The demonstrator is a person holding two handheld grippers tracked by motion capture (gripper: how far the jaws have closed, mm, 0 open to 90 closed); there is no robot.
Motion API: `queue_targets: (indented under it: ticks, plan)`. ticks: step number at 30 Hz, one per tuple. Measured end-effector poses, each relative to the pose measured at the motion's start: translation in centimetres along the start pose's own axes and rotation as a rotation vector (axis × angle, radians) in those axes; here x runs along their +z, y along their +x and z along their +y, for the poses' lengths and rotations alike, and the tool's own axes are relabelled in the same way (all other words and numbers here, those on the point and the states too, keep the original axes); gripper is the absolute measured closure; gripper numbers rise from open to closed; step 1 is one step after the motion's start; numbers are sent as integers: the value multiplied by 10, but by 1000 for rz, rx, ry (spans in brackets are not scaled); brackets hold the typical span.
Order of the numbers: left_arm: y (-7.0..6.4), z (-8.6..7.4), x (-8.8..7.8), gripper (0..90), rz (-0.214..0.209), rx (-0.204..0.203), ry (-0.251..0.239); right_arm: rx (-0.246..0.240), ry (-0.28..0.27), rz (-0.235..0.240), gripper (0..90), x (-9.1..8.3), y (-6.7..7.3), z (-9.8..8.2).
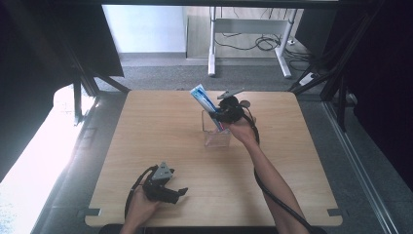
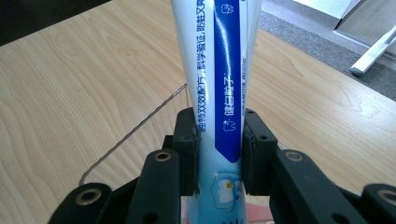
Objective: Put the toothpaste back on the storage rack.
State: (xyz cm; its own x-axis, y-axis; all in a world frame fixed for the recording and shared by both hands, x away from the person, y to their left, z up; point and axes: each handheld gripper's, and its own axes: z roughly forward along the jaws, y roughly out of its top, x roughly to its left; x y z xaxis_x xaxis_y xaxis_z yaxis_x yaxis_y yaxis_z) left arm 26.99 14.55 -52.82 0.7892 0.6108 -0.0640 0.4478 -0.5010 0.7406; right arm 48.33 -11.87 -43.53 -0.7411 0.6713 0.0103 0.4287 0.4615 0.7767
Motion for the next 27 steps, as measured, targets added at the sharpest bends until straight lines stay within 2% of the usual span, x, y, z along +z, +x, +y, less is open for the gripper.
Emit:
queue_targets:
  ticks: [12, 19, 27]
  plan:
    - [1, 0, 1, 132, -1, 0, 5, -21, 28, 25, 706, 5, 6, -7]
    - [0, 0, 1, 132, -1, 0, 8, -6, 37, 45, 696, 3, 4, -8]
    - [0, 0, 2, 132, -2, 2, 13, -7, 79, 54, 683, 4, 3, -13]
